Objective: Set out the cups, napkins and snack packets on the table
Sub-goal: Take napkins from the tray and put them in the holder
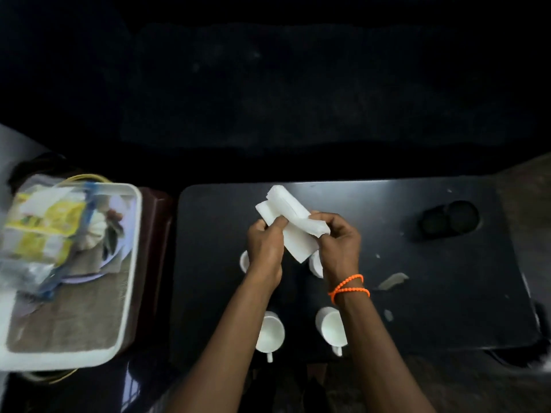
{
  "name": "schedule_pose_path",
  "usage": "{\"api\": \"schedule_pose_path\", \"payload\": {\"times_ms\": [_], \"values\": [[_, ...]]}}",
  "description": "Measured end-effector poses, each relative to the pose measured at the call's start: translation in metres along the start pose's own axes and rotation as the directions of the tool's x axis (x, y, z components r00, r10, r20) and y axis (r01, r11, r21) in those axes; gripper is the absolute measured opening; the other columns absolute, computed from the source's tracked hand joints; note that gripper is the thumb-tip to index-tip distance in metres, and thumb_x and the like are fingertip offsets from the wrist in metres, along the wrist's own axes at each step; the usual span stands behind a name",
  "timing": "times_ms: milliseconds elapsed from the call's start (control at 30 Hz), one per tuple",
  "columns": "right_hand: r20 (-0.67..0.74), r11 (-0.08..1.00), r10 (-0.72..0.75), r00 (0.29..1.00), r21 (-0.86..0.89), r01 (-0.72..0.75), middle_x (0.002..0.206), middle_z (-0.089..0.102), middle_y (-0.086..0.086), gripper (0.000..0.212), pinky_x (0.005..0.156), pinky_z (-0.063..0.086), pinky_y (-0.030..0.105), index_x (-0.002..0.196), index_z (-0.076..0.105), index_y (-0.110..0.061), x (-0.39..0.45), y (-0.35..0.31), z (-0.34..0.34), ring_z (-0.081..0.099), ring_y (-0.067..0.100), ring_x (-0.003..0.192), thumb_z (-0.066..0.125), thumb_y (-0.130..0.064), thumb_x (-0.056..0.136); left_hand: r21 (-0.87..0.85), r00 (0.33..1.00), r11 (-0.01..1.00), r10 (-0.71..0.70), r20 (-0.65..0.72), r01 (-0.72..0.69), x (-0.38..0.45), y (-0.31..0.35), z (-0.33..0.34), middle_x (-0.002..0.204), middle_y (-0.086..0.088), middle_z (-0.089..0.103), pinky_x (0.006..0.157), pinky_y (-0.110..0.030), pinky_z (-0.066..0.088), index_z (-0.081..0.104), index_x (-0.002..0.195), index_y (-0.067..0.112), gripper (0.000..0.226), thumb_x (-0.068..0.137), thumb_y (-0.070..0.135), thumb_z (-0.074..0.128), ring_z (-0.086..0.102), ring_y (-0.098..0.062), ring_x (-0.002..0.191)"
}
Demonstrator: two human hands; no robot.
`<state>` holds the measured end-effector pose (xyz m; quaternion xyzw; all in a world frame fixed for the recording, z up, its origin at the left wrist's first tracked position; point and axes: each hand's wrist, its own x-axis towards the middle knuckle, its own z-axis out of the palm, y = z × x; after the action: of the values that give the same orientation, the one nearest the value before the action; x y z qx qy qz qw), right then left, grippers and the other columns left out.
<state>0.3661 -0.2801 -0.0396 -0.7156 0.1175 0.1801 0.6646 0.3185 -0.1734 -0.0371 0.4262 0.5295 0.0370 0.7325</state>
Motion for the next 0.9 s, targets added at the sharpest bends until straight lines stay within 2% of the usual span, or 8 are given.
{"api": "schedule_pose_path", "payload": {"times_ms": [133, 233, 333, 467, 567, 700, 833, 900], "values": [[-0.211, 0.995, 0.056, 0.976, 0.091, -0.037, 0.092, 0.079, 0.007, 0.012, 0.067, 0.060, 0.024, 0.086, 0.072, 0.008, 0.008, -0.002, -0.068, 0.074, 0.008, 0.079, 0.065, 0.016, 0.081, 0.176, 0.986, 0.984, -0.065, 0.151, 0.038, -0.020, -0.028, 0.060, 0.094, -0.005, 0.083, 0.092, -0.052, 0.063, 0.076, 0.097, 0.018, 0.019, 0.080, 0.026, 0.072, 0.079, -0.026, 0.094], [-0.366, 0.996, 0.050, 0.929, 0.090, -0.018, 0.086, 0.079, 0.002, 0.021, 0.065, 0.059, 0.023, 0.082, 0.074, 0.001, 0.013, -0.008, -0.119, 0.073, 0.006, 0.076, 0.061, 0.017, 0.080, 0.305, 0.944, 0.951, -0.145, 0.297, 0.050, -0.030, -0.046, 0.110, 0.099, -0.008, 0.082, 0.091, -0.054, 0.063, 0.075, 0.101, 0.015, 0.017, 0.087, 0.021, 0.068, 0.079, -0.027, 0.096], [-0.537, 0.997, -0.020, 0.843, 0.054, 0.058, 0.087, 0.076, 0.003, 0.027, 0.071, 0.059, 0.023, 0.082, 0.075, -0.003, 0.020, -0.014, -0.166, 0.071, 0.006, 0.079, 0.058, 0.018, 0.080, 0.381, 0.914, 0.925, -0.139, 0.381, -0.018, -0.043, -0.061, 0.164, 0.103, -0.009, 0.081, 0.089, -0.050, 0.065, 0.074, 0.099, 0.015, 0.012, 0.092, 0.017, 0.065, 0.079, -0.026, 0.095], [-0.692, 0.990, -0.076, 0.718, 0.035, 0.139, 0.091, 0.074, 0.009, 0.026, 0.079, 0.058, 0.024, 0.084, 0.074, -0.004, 0.036, -0.021, -0.215, 0.070, 0.013, 0.088, 0.060, 0.017, 0.080, 0.380, 0.889, 0.921, -0.105, 0.446, -0.081, -0.061, -0.077, 0.229, 0.108, -0.010, 0.080, 0.074, -0.034, 0.067, 0.075, 0.107, 0.009, 0.016, 0.097, 0.015, 0.065, 0.079, -0.021, 0.090], [-0.707, 0.993, -0.077, 0.703, 0.006, 0.115, 0.089, 0.074, 0.012, 0.020, 0.071, 0.056, 0.028, 0.087, 0.075, -0.001, 0.052, -0.030, -0.241, 0.067, 0.016, 0.080, 0.062, 0.012, 0.079, 0.358, 0.883, 0.933, -0.145, 0.447, -0.028, -0.067, -0.083, 0.265, 0.098, -0.008, 0.078, 0.061, -0.025, 0.064, 0.073, 0.101, 0.011, 0.008, 0.097, 0.013, 0.067, 0.078, -0.014, 0.078], [-0.708, 0.985, -0.047, 0.705, -0.150, -0.085, 0.084, 0.078, 0.003, 0.020, 0.073, 0.059, 0.030, 0.085, 0.080, -0.016, 0.079, -0.041, -0.267, 0.073, 0.019, 0.081, 0.068, -0.001, 0.078, 0.397, 0.908, 0.918, -0.187, 0.375, 0.025, -0.062, -0.089, 0.297, 0.086, -0.011, 0.077, 0.047, -0.022, 0.058, 0.073, 0.090, 0.002, 0.004, 0.090, 0.005, 0.071, 0.075, -0.013, 0.056], [-0.632, 0.925, -0.077, 0.771, -0.334, -0.182, 0.092, 0.080, 0.010, 0.023, 0.077, 0.055, 0.026, 0.093, 0.082, -0.013, 0.108, -0.057, -0.281, 0.073, 0.025, 0.087, 0.066, -0.003, 0.079, 0.357, 0.918, 0.929, -0.220, 0.330, 0.094, -0.050, -0.095, 0.317, 0.091, -0.019, 0.079, 0.057, -0.031, 0.064, 0.071, 0.092, -0.006, 0.008, 0.084, -0.003, 0.071, 0.078, -0.025, 0.061], [-0.585, 0.884, -0.100, 0.805, -0.423, -0.198, 0.093, 0.079, 0.014, 0.026, 0.069, 0.048, 0.017, 0.093, 0.081, -0.010, 0.121, -0.064, -0.285, 0.070, 0.025, 0.081, 0.063, 0.000, 0.077, 0.356, 0.923, 0.931, -0.207, 0.324, 0.083, -0.042, -0.099, 0.324, 0.094, -0.022, 0.079, 0.069, -0.038, 0.067, 0.071, 0.098, -0.011, 0.017, 0.082, -0.004, 0.071, 0.080, -0.030, 0.068]]}}
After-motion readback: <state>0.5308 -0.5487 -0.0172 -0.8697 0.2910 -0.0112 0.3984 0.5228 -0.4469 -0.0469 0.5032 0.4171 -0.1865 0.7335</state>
